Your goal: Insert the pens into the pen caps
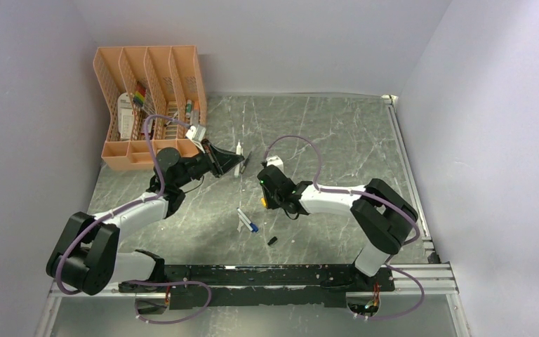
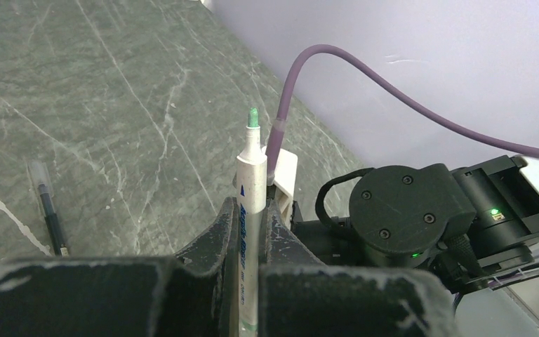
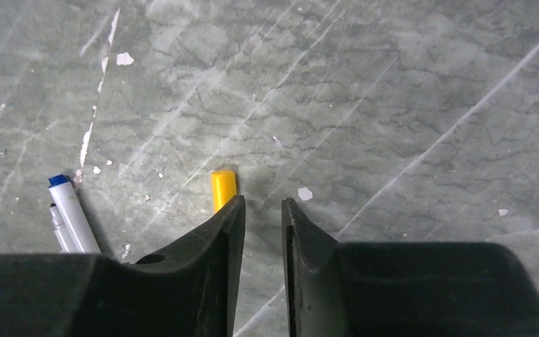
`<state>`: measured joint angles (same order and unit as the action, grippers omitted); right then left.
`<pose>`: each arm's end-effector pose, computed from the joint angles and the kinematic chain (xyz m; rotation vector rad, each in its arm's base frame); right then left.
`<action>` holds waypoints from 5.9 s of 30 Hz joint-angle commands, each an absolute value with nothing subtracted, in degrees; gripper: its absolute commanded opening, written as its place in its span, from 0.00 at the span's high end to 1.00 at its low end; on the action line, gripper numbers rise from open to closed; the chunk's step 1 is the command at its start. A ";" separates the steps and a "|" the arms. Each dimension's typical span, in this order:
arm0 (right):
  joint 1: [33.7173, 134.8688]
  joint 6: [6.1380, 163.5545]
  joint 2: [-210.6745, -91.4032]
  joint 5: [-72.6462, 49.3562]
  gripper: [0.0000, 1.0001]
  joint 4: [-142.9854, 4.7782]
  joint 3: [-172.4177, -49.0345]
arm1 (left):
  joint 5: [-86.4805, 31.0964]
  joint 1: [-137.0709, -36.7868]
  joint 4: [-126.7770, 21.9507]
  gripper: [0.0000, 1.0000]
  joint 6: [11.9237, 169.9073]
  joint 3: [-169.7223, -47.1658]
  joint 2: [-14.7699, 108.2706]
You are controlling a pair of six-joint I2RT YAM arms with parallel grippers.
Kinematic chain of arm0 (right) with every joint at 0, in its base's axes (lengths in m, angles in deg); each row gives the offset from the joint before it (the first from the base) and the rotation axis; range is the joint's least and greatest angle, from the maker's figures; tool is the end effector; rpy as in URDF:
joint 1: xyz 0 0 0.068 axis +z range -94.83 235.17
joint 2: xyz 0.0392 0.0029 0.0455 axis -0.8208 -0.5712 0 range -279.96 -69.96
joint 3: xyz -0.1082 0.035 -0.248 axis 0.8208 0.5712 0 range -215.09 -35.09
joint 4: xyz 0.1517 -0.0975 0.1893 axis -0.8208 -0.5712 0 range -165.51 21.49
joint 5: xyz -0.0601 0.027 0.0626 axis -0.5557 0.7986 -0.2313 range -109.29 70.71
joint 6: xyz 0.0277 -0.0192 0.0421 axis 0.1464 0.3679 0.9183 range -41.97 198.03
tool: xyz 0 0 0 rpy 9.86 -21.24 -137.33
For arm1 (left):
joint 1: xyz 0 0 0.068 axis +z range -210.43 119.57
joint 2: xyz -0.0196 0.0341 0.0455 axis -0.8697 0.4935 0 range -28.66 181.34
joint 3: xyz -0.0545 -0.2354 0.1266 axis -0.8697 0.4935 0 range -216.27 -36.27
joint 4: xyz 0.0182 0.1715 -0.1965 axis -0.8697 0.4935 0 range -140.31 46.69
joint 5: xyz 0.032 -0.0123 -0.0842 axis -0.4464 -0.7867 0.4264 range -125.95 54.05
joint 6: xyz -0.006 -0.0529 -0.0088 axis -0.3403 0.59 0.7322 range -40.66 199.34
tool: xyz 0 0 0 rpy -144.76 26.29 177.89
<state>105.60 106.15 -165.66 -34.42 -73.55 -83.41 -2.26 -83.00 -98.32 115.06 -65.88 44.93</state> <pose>0.2126 0.2426 0.1507 -0.3669 2.4344 0.2768 0.2387 -0.1206 0.2470 0.3264 1.6159 -1.2339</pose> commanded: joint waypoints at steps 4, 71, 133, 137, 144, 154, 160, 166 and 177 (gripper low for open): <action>106.64 107.94 -161.93 -38.77 0.66 -73.16 -83.34 | -1.51 -82.49 -99.81 0.93 114.32 -66.02 43.65; 76.96 126.16 -136.57 8.77 1.00 -22.65 -70.24 | 2.29 -96.56 -138.85 0.93 133.53 -66.74 63.44; 80.30 116.97 -130.26 2.18 1.00 -33.25 -69.77 | -7.50 -103.78 -118.99 0.93 121.98 -75.73 62.02; 80.65 116.50 -130.44 1.95 1.00 -33.26 -69.49 | -8.34 -103.76 -117.17 0.93 120.97 -76.10 61.60; 80.87 116.80 -129.76 1.71 1.00 -32.51 -68.67 | -8.60 -103.76 -116.36 0.93 121.27 -77.40 63.06; 80.92 114.04 -127.85 -2.62 1.00 -35.31 -69.72 | -8.33 -103.76 -116.94 0.93 121.62 -77.73 64.03; 80.90 112.31 -127.54 -4.82 1.00 -37.09 -71.51 | -8.63 -103.77 -116.51 0.93 121.08 -76.88 63.55; 80.92 113.07 -128.33 -3.65 1.00 -35.38 -71.51 | -8.36 -103.79 -116.28 0.93 121.19 -77.12 64.13; 80.92 113.06 -129.27 -2.51 1.00 -34.89 -71.35 | -7.79 -103.85 -117.27 0.93 122.15 -77.74 65.69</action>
<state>80.68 113.71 -128.94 -3.23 -36.65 -69.96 -7.77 -103.56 -116.00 122.03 -76.31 65.54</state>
